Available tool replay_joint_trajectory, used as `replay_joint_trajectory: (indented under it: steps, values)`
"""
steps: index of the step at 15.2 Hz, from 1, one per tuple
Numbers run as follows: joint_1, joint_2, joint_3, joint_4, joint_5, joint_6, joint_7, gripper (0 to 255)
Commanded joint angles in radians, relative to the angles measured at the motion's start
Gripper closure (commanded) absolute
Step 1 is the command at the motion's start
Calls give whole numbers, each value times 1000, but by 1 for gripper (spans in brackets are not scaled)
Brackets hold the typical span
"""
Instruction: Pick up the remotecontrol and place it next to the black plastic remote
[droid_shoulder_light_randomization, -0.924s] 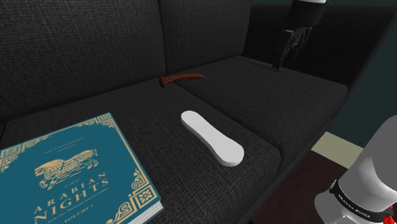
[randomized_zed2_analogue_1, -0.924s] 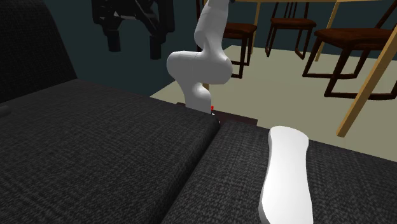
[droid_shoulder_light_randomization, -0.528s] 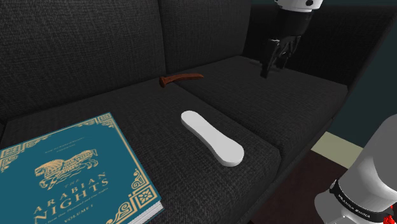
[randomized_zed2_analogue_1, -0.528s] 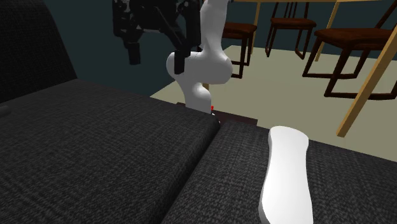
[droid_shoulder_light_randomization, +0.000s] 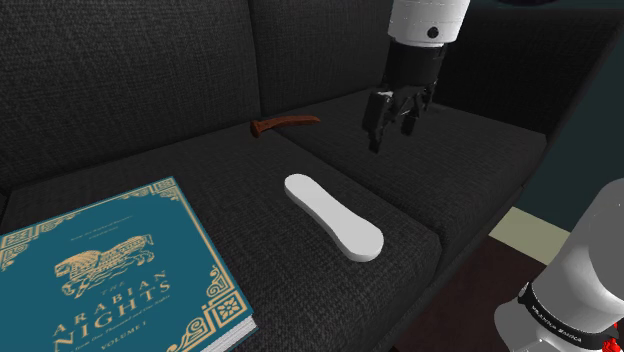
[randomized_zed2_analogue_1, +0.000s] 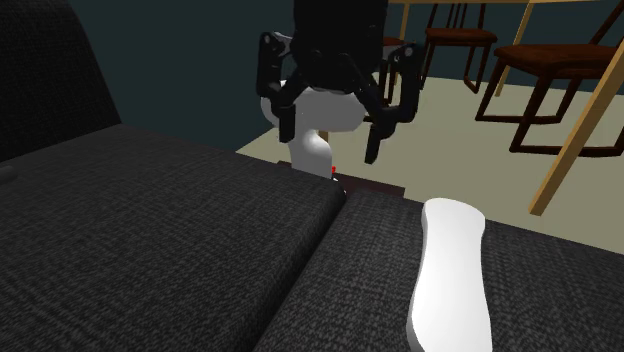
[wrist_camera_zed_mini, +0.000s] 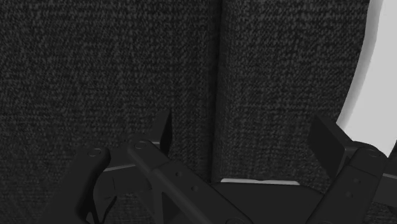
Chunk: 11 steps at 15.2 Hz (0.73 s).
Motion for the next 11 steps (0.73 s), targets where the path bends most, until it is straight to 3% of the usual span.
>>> replay_joint_trajectory:
  steps: [1, 11]
  values:
    - [8, 32, 44, 5, 19, 25, 52, 0]
    - [8, 285, 257, 151, 28, 120, 309, 0]
